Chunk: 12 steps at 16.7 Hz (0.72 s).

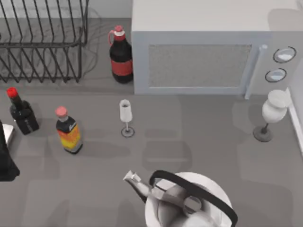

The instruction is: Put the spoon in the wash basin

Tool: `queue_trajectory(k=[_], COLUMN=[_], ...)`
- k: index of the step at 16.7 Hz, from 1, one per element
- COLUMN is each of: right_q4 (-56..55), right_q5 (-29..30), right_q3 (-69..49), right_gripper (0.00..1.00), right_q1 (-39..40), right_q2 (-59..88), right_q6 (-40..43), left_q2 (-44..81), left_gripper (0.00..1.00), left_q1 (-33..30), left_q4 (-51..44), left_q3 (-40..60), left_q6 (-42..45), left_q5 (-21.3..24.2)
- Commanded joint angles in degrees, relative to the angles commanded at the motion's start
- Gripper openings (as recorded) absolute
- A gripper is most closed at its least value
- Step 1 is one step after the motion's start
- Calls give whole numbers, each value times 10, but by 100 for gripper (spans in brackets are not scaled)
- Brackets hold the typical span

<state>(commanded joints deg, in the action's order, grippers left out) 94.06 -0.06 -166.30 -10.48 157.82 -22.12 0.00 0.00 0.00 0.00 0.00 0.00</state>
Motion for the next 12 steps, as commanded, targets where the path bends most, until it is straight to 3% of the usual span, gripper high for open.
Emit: queue_trajectory(k=[12], right_q4=[97], right_q5=[4], right_q3=[-283], right_gripper=[0], right_q1=[2], right_q2=[182], right_q6=[-4], left_q2=[0], left_gripper=[100], left_q1=[0], left_q4=[0], left_q3=[0], left_q6=[0], left_q5=[0])
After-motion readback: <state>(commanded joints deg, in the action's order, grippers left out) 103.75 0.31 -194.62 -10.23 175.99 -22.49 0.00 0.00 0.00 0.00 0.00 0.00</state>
